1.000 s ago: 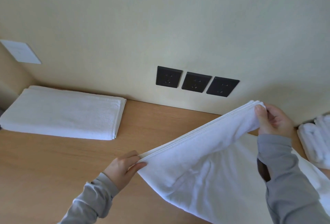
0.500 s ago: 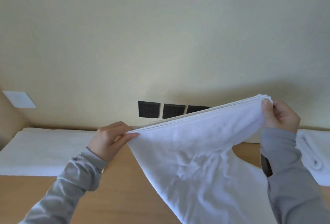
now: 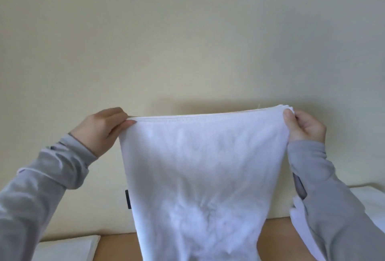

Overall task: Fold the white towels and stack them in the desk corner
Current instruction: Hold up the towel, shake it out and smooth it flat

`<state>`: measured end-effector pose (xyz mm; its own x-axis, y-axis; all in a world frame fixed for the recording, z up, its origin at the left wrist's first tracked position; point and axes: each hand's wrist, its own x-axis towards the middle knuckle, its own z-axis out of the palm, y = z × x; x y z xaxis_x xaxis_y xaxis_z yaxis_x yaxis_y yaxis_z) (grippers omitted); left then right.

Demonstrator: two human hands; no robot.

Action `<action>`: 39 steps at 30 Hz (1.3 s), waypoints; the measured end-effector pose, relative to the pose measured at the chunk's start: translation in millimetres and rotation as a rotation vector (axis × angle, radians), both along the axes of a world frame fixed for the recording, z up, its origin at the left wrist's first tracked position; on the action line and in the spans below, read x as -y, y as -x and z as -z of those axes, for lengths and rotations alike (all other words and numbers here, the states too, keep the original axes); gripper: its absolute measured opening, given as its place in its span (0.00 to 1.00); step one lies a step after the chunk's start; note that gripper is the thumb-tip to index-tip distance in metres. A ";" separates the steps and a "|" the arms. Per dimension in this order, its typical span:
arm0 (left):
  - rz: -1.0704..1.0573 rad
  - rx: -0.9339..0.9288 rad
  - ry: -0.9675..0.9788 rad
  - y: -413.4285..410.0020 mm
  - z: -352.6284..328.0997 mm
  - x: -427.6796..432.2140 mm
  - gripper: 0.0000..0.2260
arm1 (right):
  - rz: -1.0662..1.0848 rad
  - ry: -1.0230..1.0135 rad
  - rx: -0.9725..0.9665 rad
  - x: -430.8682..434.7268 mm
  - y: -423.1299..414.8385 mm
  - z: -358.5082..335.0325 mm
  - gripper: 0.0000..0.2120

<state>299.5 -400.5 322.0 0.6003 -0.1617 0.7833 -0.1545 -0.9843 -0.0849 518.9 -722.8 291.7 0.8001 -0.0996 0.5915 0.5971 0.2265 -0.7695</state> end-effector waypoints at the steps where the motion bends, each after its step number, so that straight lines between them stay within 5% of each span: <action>1: -0.011 0.047 -0.049 1.0 -24.2 5.5 0.31 | 0.005 -0.033 0.037 9.3 3.4 -23.9 0.18; 6: -0.106 0.424 -0.242 14.1 -134.3 8.5 0.17 | 0.098 -0.183 0.346 48.1 6.4 -116.3 0.10; 10: -0.142 0.258 -0.389 7.9 -162.6 13.0 0.22 | 0.252 0.174 0.288 35.2 4.7 -121.2 0.11; 13: -0.144 0.315 -0.403 33.6 -189.5 4.5 0.20 | 0.247 0.023 0.407 50.7 15.6 -145.8 0.09; 18: -0.196 0.213 -0.397 56.4 -200.3 15.1 0.17 | 0.229 0.075 0.450 50.6 29.1 -170.7 0.15; 21: -0.200 0.187 -0.283 72.3 -202.5 20.2 0.16 | 0.177 0.020 0.437 50.3 33.0 -181.5 0.11; 29: 0.131 -0.218 0.596 86.1 -175.2 22.5 0.19 | 0.012 -0.040 0.351 43.5 35.3 -169.2 0.11; 34: 0.099 -0.325 0.667 86.7 -165.5 22.5 0.35 | -0.033 -0.043 0.339 42.8 35.7 -162.2 0.16; 39: 0.031 -0.288 0.593 77.3 -147.0 36.0 0.28 | -0.017 -0.047 0.326 50.0 32.5 -154.7 0.18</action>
<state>222.2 -436.4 469.0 0.8012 0.2271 0.5537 -0.1187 -0.8465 0.5190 486.4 -772.8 446.4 0.5712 -0.1208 0.8119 0.8060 0.2694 -0.5270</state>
